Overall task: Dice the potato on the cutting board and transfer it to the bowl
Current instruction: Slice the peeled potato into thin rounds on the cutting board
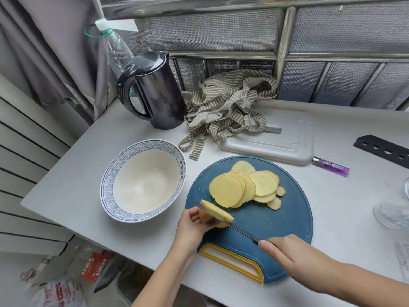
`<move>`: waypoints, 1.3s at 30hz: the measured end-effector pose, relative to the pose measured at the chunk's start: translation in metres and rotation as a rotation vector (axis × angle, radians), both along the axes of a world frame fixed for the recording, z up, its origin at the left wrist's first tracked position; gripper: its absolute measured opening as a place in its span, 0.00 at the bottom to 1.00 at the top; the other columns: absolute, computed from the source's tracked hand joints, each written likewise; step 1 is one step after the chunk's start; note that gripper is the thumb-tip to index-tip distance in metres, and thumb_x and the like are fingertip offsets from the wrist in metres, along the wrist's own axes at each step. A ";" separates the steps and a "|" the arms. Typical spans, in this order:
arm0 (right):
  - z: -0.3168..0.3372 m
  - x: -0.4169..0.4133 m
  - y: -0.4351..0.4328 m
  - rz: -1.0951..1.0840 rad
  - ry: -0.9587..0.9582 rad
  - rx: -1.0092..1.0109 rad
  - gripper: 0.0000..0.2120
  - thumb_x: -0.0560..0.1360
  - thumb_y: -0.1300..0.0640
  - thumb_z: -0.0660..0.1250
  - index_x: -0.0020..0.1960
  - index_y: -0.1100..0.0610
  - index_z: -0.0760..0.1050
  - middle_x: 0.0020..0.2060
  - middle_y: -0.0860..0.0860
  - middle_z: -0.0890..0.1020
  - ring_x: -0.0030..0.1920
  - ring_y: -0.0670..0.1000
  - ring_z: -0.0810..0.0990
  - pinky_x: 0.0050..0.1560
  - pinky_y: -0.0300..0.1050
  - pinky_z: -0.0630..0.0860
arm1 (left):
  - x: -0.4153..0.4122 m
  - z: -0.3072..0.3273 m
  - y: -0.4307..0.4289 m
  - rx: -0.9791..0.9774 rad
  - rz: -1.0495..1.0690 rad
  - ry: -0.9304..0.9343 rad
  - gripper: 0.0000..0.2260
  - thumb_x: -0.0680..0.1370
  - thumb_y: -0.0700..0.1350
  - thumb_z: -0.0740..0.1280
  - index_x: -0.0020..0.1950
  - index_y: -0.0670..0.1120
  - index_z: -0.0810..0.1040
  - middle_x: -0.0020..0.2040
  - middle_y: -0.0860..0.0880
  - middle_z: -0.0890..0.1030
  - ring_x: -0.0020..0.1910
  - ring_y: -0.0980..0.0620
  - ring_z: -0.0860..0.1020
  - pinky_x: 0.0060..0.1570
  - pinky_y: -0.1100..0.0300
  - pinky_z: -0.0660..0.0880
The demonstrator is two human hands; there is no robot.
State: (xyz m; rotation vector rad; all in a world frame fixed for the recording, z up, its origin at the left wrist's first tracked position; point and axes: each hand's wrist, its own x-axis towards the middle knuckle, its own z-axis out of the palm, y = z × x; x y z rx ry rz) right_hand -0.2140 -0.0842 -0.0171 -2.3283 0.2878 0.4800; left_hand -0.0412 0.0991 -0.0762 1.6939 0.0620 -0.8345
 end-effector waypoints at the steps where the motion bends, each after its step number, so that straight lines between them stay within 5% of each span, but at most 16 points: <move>1: -0.002 0.000 0.001 -0.002 -0.008 0.001 0.36 0.65 0.21 0.34 0.34 0.52 0.62 0.28 0.49 0.65 0.31 0.47 0.64 0.35 0.42 0.61 | 0.000 0.000 0.000 0.005 0.002 -0.002 0.42 0.50 0.53 0.84 0.59 0.40 0.75 0.52 0.41 0.84 0.54 0.43 0.82 0.57 0.44 0.78; 9: -0.007 0.011 0.012 -0.028 -0.018 0.019 0.32 0.71 0.27 0.39 0.36 0.53 0.64 0.29 0.48 0.66 0.31 0.47 0.64 0.36 0.42 0.63 | -0.002 0.003 0.000 0.026 -0.006 -0.044 0.44 0.46 0.55 0.85 0.58 0.42 0.76 0.52 0.44 0.84 0.54 0.48 0.82 0.58 0.48 0.77; 18: -0.005 0.035 0.020 -0.041 -0.035 0.017 0.27 0.76 0.33 0.43 0.35 0.54 0.63 0.30 0.49 0.65 0.31 0.47 0.62 0.35 0.43 0.61 | -0.002 0.018 -0.002 0.037 0.000 -0.016 0.24 0.59 0.40 0.82 0.51 0.45 0.78 0.46 0.47 0.85 0.51 0.48 0.82 0.56 0.52 0.77; 22: -0.014 0.004 0.012 -0.100 -0.012 0.058 0.32 0.69 0.24 0.42 0.33 0.53 0.60 0.28 0.48 0.65 0.31 0.46 0.62 0.36 0.43 0.61 | 0.001 0.021 0.000 0.055 -0.033 0.009 0.45 0.47 0.56 0.85 0.59 0.44 0.77 0.54 0.47 0.84 0.55 0.49 0.81 0.60 0.48 0.77; 27: -0.015 -0.013 0.005 -0.100 0.013 0.064 0.33 0.66 0.23 0.39 0.34 0.54 0.58 0.29 0.51 0.63 0.31 0.46 0.62 0.34 0.42 0.59 | 0.002 0.020 0.000 0.049 -0.038 0.009 0.47 0.43 0.56 0.85 0.60 0.44 0.76 0.53 0.46 0.84 0.54 0.49 0.82 0.58 0.50 0.78; 36: -0.007 -0.007 0.010 -0.108 0.068 0.064 0.27 0.71 0.30 0.42 0.34 0.54 0.57 0.30 0.49 0.62 0.31 0.47 0.60 0.36 0.41 0.60 | 0.004 0.024 -0.004 0.078 -0.053 -0.041 0.27 0.62 0.39 0.81 0.57 0.44 0.74 0.53 0.47 0.81 0.51 0.54 0.81 0.53 0.58 0.78; 39: -0.004 -0.006 0.013 -0.112 0.085 0.091 0.29 0.68 0.27 0.40 0.34 0.53 0.57 0.29 0.49 0.62 0.31 0.47 0.60 0.36 0.41 0.61 | 0.006 0.025 -0.004 0.072 -0.054 -0.039 0.28 0.62 0.39 0.81 0.57 0.44 0.74 0.53 0.47 0.81 0.50 0.53 0.82 0.54 0.56 0.79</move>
